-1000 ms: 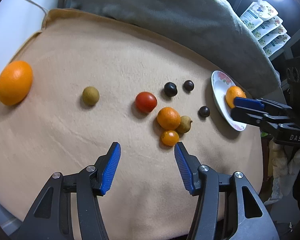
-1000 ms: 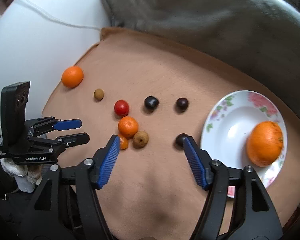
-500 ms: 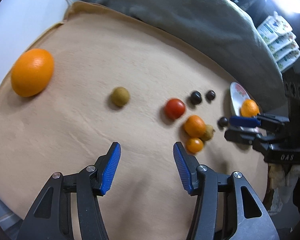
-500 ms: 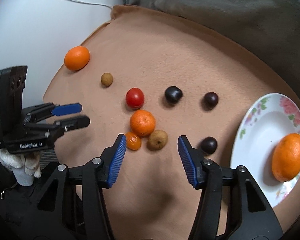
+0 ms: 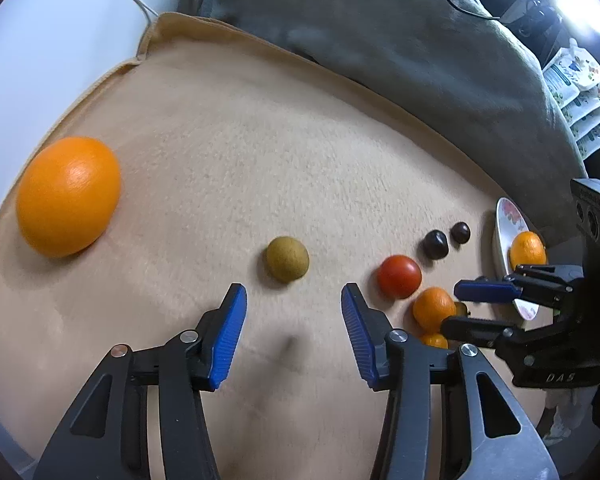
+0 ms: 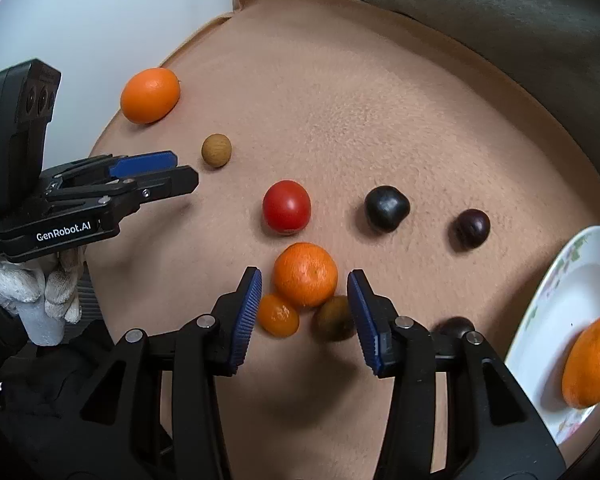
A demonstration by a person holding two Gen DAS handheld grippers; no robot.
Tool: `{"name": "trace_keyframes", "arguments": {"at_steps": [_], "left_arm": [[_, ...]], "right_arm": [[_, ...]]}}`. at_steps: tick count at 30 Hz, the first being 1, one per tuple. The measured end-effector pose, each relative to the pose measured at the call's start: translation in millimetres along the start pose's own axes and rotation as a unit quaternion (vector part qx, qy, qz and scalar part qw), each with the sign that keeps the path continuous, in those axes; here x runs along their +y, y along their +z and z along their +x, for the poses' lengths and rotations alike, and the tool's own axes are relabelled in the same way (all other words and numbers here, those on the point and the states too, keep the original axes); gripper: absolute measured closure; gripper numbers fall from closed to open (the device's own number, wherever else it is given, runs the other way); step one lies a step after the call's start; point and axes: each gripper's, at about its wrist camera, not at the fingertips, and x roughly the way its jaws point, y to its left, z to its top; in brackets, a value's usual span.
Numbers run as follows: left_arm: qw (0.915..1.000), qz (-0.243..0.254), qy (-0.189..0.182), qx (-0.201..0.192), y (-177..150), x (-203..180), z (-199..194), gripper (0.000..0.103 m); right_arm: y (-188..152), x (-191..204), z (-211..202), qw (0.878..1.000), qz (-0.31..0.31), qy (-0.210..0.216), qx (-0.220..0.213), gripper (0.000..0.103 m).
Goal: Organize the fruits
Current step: 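Grasp the small mandarin with the right gripper while the left gripper grasps the brown kiwi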
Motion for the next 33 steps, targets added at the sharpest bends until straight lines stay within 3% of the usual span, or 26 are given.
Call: {"name": "trace_keyframes", "arguments": {"at_steps": [20,29,33], "left_arm": [[0.9997,0.018,0.015,0.013,10.3,3.6,20.2,0.065],[0.9996,0.021,0.014,0.011,13.4,4.9,23.0,0.078],[0.9993,0.031,0.021,0.009,13.6,-2.4,26.8,0.079]], "right_arm": [[12.6,3.9,28.3,0.999,-0.017,-0.005,0.029,0.061],[11.0,6.3,29.2,0.999,-0.018,-0.004,0.028,0.064],[8.3,5.1,26.5,1.0,-0.017,-0.005,0.024,0.065]]}}
